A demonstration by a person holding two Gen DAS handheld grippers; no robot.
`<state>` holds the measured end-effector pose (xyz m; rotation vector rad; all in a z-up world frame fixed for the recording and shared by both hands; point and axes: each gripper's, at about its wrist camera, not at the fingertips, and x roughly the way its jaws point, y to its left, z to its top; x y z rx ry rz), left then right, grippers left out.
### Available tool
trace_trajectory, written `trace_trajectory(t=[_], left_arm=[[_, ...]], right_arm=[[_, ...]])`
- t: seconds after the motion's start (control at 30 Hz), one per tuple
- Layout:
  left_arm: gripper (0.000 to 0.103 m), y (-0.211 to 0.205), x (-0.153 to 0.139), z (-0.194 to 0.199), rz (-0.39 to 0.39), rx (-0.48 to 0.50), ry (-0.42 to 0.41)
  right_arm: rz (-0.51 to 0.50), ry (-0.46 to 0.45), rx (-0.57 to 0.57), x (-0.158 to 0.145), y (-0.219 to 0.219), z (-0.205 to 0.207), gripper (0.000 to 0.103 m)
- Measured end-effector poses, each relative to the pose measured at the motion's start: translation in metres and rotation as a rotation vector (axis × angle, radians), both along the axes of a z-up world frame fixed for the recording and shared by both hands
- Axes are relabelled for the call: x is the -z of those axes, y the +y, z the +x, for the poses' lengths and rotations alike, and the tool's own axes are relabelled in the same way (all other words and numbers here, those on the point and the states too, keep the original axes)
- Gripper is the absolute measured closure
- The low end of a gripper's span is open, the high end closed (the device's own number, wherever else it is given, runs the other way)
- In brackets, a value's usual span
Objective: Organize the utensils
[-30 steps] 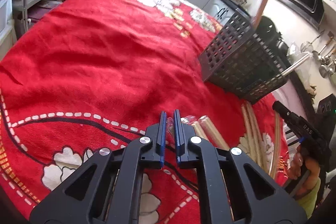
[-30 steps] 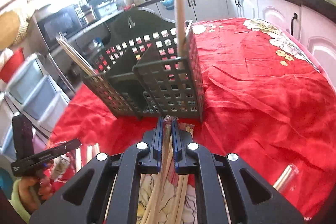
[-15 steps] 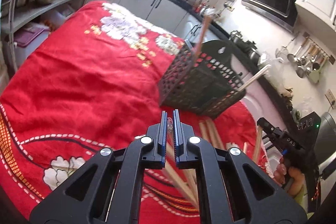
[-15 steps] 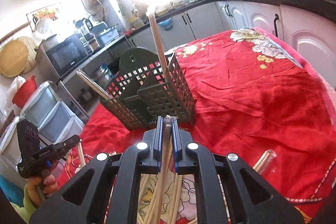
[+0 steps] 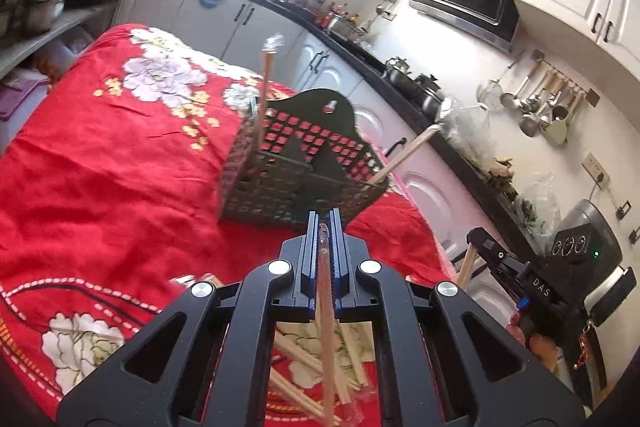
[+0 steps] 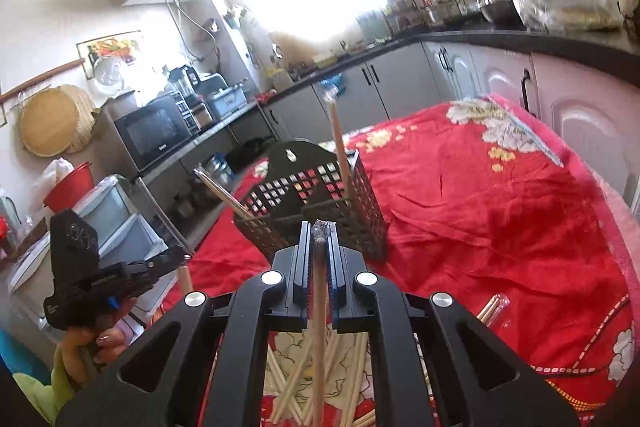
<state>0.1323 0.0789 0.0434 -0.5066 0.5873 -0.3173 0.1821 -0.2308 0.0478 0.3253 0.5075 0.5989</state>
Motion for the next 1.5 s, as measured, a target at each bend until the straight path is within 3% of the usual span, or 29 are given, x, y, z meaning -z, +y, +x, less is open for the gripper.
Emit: trace_trajectory(t=[0.73, 1.5], left_arm=[[0.101, -0.027, -0.051, 0.012, 0.012, 0.073, -0.126], [0.102, -0.040, -0.093, 0.037, 0.011, 0.151, -0.207]], right_arm=[[0.016, -0.158, 0.029, -0.040, 0.014, -0.024, 0.096], [0.034, -0.225, 0.000, -0.067, 0.034, -0.008, 0.096]])
